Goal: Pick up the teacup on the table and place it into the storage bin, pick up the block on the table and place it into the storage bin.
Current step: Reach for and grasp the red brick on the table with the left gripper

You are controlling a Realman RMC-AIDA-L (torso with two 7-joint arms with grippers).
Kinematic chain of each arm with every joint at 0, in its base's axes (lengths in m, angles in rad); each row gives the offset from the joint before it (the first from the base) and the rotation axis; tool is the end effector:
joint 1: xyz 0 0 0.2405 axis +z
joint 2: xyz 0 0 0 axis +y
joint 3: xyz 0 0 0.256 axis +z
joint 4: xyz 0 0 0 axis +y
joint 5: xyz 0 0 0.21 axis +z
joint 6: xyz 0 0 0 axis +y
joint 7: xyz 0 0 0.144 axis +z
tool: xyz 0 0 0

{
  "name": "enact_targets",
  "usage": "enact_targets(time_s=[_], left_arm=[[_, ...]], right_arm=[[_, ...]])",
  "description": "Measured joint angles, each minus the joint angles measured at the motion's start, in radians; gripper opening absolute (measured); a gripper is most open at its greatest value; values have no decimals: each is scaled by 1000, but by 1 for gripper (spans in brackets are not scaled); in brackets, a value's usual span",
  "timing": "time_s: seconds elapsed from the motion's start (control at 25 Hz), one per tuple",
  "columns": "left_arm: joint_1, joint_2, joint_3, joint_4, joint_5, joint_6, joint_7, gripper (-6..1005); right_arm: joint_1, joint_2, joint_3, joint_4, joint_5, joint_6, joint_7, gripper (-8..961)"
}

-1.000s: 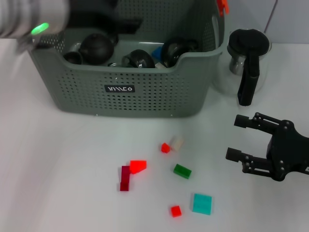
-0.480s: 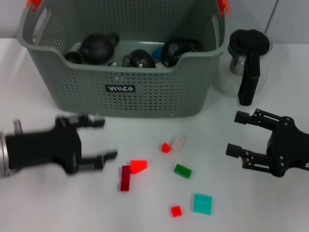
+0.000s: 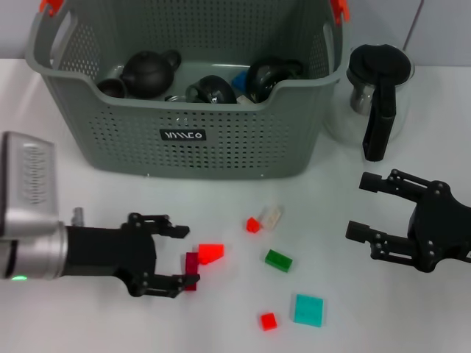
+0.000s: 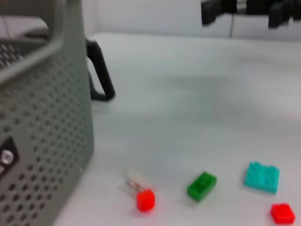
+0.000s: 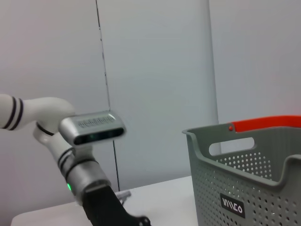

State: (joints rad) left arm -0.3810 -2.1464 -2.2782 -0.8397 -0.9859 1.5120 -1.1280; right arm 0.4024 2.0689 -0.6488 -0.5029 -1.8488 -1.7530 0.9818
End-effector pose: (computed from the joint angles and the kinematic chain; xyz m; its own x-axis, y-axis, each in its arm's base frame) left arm -0.2890 0.2894 -0.0271 0.9683 0.1196 0.2192 0.1671 -0.9627 -0.2130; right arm 0.2799 0.2729 -0.0018 0.7327 -0.1050 -0.6724 -0.3092 -0.9315 -0.1915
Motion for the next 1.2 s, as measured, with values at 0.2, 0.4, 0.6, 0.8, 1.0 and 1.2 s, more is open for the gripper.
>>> enact_targets(time_s=[0.2,0.4,0.6,0.8,1.0,1.2], left_arm=[[-59,7,4,71,72,-48,-1,739],[-73,1,7,78,105,-74,-2,732],[-75,-1,18,80,109,-82,-1,724],[-72,-3,21,81,121,-82,-3,716],[-66,-13,17,73,122,-83,-3,708],[-65,-17,19,74,122,-108,-3,701]], right_arm=[[-2,1,0,0,-1,0,0,825],[-5,2,0,0,-2,3,0,825],[-7,2,0,0,-3,4,0,825],[-7,2,0,0,-3,6,0,825],[-7,0,1,0,-3,6,0,825],[-7,0,2,0,-3,6,0,825]])
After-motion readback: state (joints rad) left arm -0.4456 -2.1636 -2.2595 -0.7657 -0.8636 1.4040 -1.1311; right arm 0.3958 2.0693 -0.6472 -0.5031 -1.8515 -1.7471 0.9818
